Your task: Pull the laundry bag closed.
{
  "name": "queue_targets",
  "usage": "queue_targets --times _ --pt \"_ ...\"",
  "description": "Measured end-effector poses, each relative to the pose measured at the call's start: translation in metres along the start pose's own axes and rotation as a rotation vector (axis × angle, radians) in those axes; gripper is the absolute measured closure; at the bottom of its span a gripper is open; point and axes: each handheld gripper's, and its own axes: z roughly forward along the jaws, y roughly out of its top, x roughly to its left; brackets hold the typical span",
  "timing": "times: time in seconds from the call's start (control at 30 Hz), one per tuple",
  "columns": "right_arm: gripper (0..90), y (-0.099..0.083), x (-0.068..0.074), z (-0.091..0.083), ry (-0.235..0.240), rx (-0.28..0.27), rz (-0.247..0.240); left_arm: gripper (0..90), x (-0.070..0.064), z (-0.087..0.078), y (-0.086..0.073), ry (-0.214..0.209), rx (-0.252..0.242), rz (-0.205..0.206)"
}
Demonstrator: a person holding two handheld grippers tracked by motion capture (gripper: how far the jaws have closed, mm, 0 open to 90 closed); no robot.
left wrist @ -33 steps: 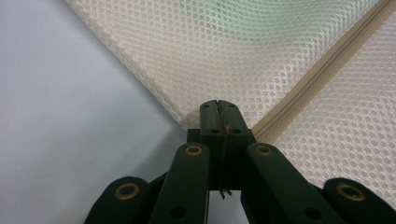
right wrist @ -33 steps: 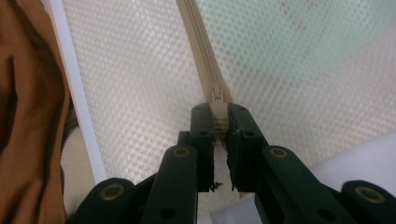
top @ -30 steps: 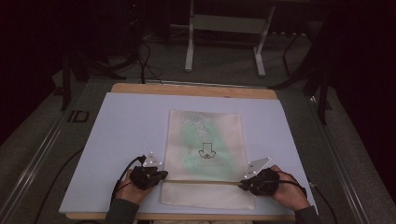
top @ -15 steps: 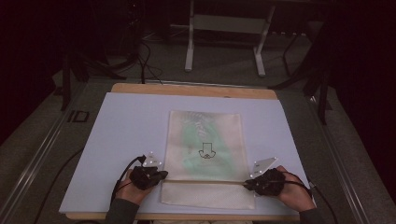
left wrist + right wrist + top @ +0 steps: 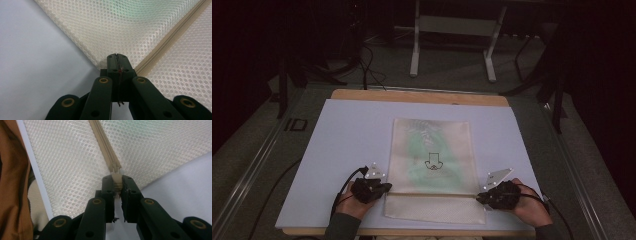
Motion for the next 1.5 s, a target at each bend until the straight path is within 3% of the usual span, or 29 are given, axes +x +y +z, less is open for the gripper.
queue_targets --times 0.23,0.8,0.93,1.1,1.5 --pt "80.4 -0.003 0.000 0.003 0.013 -0.013 0.009 89.4 -0.001 0.000 0.000 0.008 0.000 0.022" --pt "57.1 -0.004 -0.004 0.000 -0.006 -0.067 0.038 86.9 0.000 -0.001 -0.001 -0.008 -0.013 0.002" --pt "54.7 -0.005 -0.006 -0.001 -0.014 -0.086 0.053 86.5 -0.002 -0.002 0.000 0.016 -0.013 0.019" --pt "53.2 -0.006 -0.008 -0.003 -0.028 -0.105 0.078 86.4 -0.002 -0.003 0.000 0.026 -0.017 0.018" --pt "49.2 -0.016 -0.022 -0.008 -0.122 -0.154 0.193 85.2 0.004 -0.008 -0.003 0.063 -0.035 -0.005"
